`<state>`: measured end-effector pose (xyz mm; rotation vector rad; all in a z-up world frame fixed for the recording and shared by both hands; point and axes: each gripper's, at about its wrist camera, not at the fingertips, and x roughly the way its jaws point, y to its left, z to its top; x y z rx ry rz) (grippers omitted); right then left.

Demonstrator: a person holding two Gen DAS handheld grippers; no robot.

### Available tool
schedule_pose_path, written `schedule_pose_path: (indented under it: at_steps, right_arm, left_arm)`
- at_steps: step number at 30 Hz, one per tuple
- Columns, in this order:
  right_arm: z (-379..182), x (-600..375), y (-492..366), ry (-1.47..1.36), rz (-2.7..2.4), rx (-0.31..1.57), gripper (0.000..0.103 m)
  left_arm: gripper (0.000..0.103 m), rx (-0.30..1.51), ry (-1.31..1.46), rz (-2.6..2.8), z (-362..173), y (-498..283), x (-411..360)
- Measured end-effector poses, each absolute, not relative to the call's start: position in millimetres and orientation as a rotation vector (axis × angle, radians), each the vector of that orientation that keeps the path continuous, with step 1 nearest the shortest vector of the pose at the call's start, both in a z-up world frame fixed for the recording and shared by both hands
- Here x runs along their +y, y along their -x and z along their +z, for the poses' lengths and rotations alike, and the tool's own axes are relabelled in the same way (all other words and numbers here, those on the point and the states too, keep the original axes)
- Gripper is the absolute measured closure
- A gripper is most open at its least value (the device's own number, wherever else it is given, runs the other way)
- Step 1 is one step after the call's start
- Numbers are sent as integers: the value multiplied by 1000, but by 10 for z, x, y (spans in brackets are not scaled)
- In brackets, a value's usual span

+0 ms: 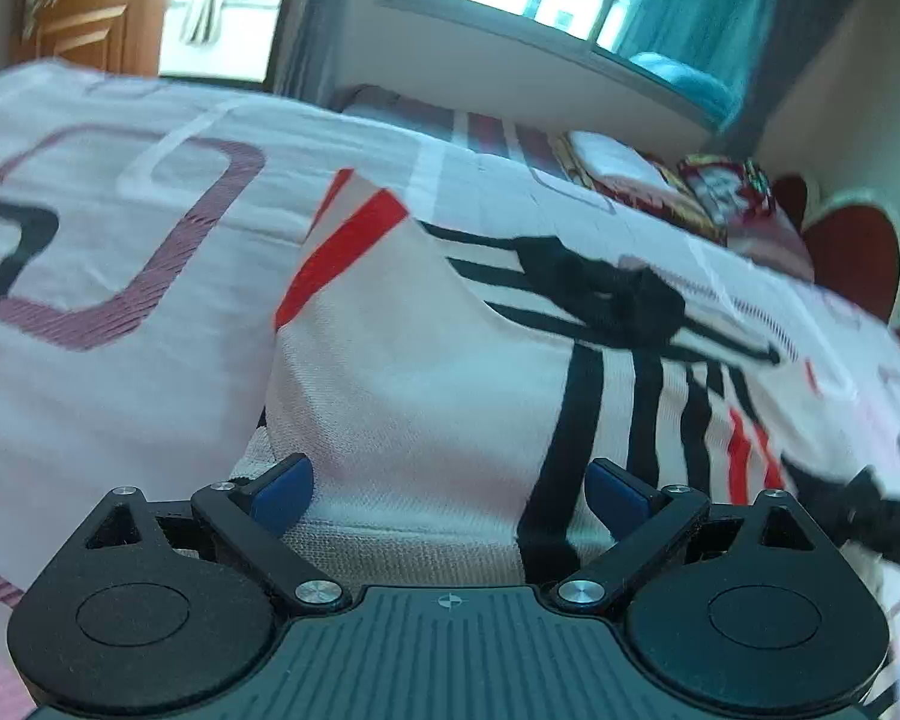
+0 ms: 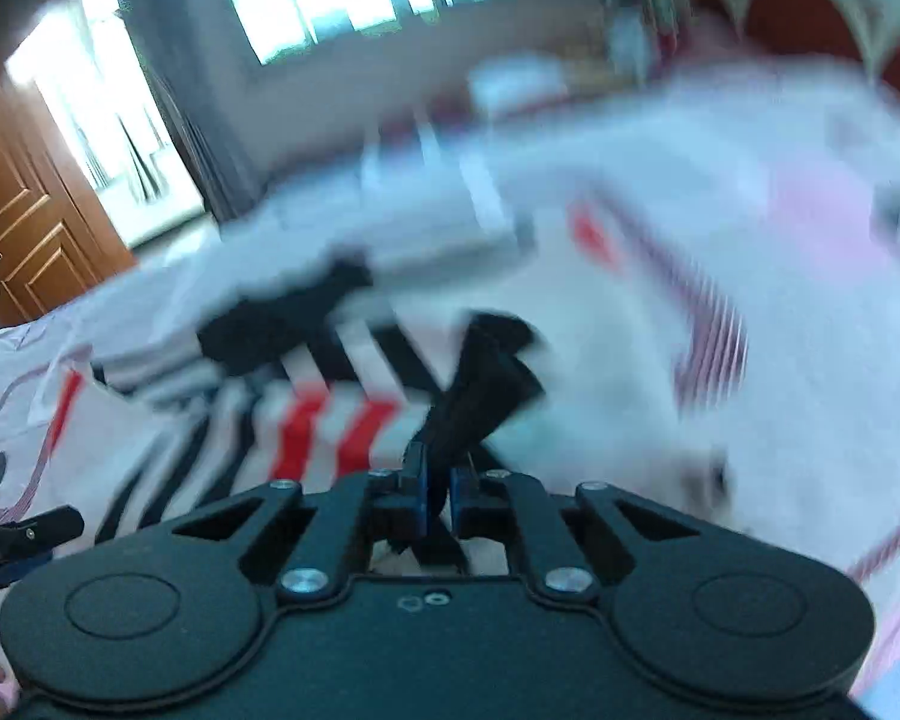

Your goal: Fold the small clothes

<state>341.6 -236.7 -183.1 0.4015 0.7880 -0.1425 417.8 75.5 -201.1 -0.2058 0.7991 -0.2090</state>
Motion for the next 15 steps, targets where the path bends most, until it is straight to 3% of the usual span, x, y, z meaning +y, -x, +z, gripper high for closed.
schedule_pose_path:
  at_steps: [2, 4, 9, 15]
  right_arm:
    - [-1892, -2437, -3416, -442, -138, 793, 83]
    - [-1871, -2499, -3417, -469, -130, 774, 79]
    - [-1849, -2475, -3459, -410, -99, 779, 95]
    - [-1502, -2292, -3516, -194, -37, 650, 96]
  left_arm:
    - [7, 802, 198, -209, -1998, -4182, 759]
    - [7, 806, 238, -201, -1972, -4206, 812]
    - [7, 790, 278, -165, -1885, -4324, 854]
    - [7, 755, 221, -85, -1775, -4684, 942]
